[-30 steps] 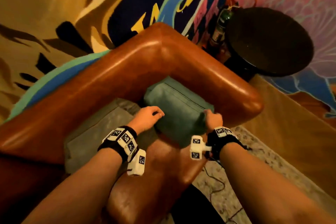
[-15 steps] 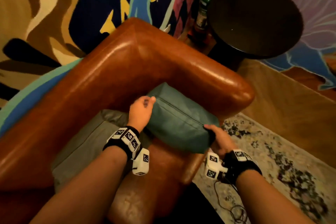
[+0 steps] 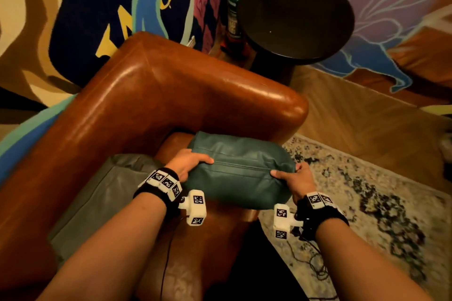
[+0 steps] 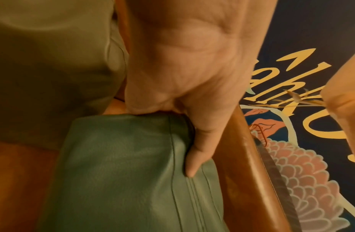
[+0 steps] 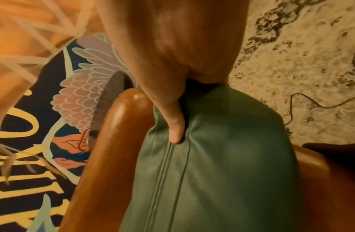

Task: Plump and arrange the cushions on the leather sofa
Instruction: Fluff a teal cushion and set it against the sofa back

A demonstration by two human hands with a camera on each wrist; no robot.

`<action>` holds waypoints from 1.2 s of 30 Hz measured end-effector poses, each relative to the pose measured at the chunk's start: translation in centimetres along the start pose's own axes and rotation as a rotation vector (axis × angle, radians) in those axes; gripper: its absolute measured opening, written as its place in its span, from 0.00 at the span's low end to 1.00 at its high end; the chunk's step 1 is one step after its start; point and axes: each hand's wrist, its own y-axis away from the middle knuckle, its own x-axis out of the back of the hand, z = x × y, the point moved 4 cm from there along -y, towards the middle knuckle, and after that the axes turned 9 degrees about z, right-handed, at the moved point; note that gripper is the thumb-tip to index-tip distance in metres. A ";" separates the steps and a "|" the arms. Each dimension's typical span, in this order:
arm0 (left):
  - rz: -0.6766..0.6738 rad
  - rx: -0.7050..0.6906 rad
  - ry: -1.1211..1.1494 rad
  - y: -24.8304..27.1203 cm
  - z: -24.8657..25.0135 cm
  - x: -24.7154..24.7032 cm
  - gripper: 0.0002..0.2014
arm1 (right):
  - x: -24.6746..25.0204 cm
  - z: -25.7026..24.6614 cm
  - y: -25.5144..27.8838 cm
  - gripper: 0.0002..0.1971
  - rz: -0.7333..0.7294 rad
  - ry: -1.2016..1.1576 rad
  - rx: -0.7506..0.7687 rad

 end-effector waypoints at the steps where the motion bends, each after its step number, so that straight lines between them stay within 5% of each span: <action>1: 0.037 0.016 0.006 -0.3 -0.1 0.2 0.22 | 0.1 -0.1 0.0 0.40 0.002 -0.022 -0.015; 5: 0.033 0.163 0.030 -1.3 -1.2 0.1 0.28 | 1.1 -0.3 -1.5 0.40 -0.046 -0.235 -0.128; 9: -0.035 0.266 -0.029 -1.1 -1.5 -1.1 0.17 | 3.2 -0.5 -2.5 0.18 0.046 0.018 0.042; 11: -0.058 0.305 0.010 -0.8 -1.4 -1.5 0.21 | 3.9 -1.5 -2.2 0.11 0.072 0.111 0.163; 14: -0.116 0.295 0.110 -0.6 -1.1 -1.7 0.29 | 4.8 -2.8 -2.2 0.13 0.087 0.175 0.311; 20: -0.095 0.152 0.251 -1.5 -0.2 1.4 0.13 | 5.7 -3.6 -2.6 0.13 -0.075 0.270 0.371; 25: 0.301 -0.185 -0.042 -3.3 -0.9 5.4 0.34 | 6.0 -2.2 -3.4 0.15 -0.004 0.282 0.298; 28: 0.474 -0.275 -0.065 -3.0 -1.5 5.7 0.27 | 5.7 -1.8 -3.0 0.19 0.203 0.462 0.193; 29: 0.506 -0.294 -0.022 -3.1 -2.1 5.4 0.23 | 4.8 -2.4 -2.3 0.20 0.295 0.627 0.249; 31: 0.438 -0.288 0.123 -2.6 -3.1 3.4 0.17 | 0.5 -4.4 0.9 0.24 0.373 0.810 0.605; 33: 0.352 -0.278 0.219 -2.3 -4.2 1.0 0.16 | -6.5 -5.2 6.3 0.28 0.139 0.755 1.022; 36: 0.492 -0.464 -0.190 -1.9 -3.5 0.5 0.14 | -15.6 -2.9 14.0 0.33 -0.268 0.866 1.335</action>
